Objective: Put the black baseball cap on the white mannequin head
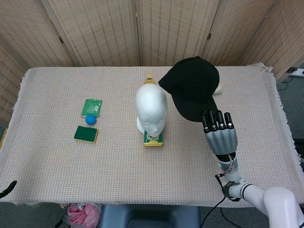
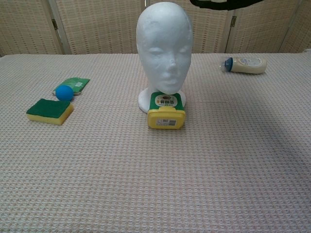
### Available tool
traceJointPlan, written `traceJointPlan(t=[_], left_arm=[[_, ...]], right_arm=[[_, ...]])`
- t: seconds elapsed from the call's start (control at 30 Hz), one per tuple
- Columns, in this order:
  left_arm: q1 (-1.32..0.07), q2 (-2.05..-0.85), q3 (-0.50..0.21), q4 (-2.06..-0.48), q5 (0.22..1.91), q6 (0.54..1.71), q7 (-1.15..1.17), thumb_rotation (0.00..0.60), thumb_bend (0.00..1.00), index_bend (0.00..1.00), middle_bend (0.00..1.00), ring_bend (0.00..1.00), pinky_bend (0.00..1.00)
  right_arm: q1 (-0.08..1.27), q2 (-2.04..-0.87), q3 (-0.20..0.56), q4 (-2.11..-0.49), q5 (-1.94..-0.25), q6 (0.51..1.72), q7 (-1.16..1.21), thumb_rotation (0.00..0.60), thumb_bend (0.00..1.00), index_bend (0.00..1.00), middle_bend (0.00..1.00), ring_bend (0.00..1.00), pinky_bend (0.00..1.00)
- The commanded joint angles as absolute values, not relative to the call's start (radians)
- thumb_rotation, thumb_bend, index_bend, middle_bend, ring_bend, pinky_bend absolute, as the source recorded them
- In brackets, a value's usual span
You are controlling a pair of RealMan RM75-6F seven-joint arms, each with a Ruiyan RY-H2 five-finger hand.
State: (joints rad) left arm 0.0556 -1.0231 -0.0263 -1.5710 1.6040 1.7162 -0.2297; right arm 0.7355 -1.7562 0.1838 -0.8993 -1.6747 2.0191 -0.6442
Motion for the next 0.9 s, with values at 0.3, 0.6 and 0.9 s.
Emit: traceJointPlan(t=[0.3,0.6,0.9], left_arm=[[0.062,-1.015,-0.02,-1.564,1.614,1.726,-0.262,0.6,0.21,0.0,0.0,0.0,0.12],[0.06,-1.008,-0.015,-1.558,1.626,1.725,-0.287,0.6,0.21,0.0,0.0,0.0,0.12],[0.07,-0.996,-0.011,-1.542,1.635,1.747,-0.34,0.6,0.21,0.0,0.0,0.0,0.12]], right_arm=[[0.833,-1.746,0.24,-1.038,-1.761,1.881,-0.838,0.6,0.52,0.84,0.69,0.68,0.8],[0.862,-1.807,0.258,-1.008,-1.769,1.802,-0.91,0.6,0.52,0.84,0.69,0.68,0.8],[0.838,-1.861,0.229,-1.017,-1.789,1.767,-1.004,0.6,0.51,0.84,0.69,0.68,0.8]])
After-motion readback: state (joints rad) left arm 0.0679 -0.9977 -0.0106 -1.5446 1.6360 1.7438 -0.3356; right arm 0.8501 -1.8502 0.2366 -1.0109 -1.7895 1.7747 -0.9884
